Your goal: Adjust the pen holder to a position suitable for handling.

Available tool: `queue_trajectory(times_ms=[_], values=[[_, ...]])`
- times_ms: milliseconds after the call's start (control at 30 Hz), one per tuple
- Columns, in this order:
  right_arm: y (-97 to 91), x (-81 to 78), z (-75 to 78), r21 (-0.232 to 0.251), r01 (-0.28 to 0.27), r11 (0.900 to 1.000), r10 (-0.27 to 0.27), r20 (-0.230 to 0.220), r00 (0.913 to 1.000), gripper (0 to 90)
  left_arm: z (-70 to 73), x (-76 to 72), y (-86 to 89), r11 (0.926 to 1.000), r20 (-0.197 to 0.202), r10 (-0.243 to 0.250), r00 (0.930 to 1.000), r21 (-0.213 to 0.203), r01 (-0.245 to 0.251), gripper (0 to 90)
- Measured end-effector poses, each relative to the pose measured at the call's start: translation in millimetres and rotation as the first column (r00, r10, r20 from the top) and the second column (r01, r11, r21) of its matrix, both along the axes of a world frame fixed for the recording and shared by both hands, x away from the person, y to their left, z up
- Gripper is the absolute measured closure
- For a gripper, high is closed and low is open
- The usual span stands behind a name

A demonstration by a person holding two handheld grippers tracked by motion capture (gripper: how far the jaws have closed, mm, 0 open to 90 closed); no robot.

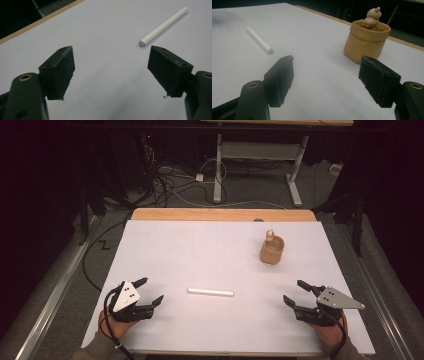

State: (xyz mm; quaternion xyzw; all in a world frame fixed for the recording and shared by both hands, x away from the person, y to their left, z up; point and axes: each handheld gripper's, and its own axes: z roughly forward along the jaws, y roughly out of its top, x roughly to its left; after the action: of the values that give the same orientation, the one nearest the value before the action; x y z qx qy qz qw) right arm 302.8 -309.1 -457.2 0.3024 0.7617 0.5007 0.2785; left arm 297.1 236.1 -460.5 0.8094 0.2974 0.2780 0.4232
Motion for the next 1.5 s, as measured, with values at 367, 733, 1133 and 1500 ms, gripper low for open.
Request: queue_trajectory(times_ms=[367, 733, 1133, 1500], values=[[-1.3, 5.6, 0.3, 0.016, 0.047, 0.9988, -0.046, -0.055, 0.9974, 32.2, -1.3, -5.6, -3.7, 0.9999, 0.01, -0.009, 0.9999, 0.012, 0.009, 19.6], [-2.2, 19.9, 9.6, 0.01, 0.085, 0.9963, -0.084, -0.076, 0.9936, 35.5, -4.4, -4.0, -6.1, 0.9997, -0.029, -0.025, 0.9993, 0.003, 0.025, 20.0], [8.9, 55.4, 41.7, -0.048, 0.056, 0.9973, -0.06, -0.081, 0.9949, 37.1, -5.0, -4.0, -6.1, 0.9998, -0.036, -0.021, 0.9991, 0.001, 0.021, 20.1], [48.5, 117.6, 68.5, -0.171, -0.022, 0.985, -0.007, -0.164, 0.9864, 40.6, -5.4, -4.1, -4.9, 0.9997, -0.041, -0.024, 0.9989, 0.002, 0.024, 20.1]])
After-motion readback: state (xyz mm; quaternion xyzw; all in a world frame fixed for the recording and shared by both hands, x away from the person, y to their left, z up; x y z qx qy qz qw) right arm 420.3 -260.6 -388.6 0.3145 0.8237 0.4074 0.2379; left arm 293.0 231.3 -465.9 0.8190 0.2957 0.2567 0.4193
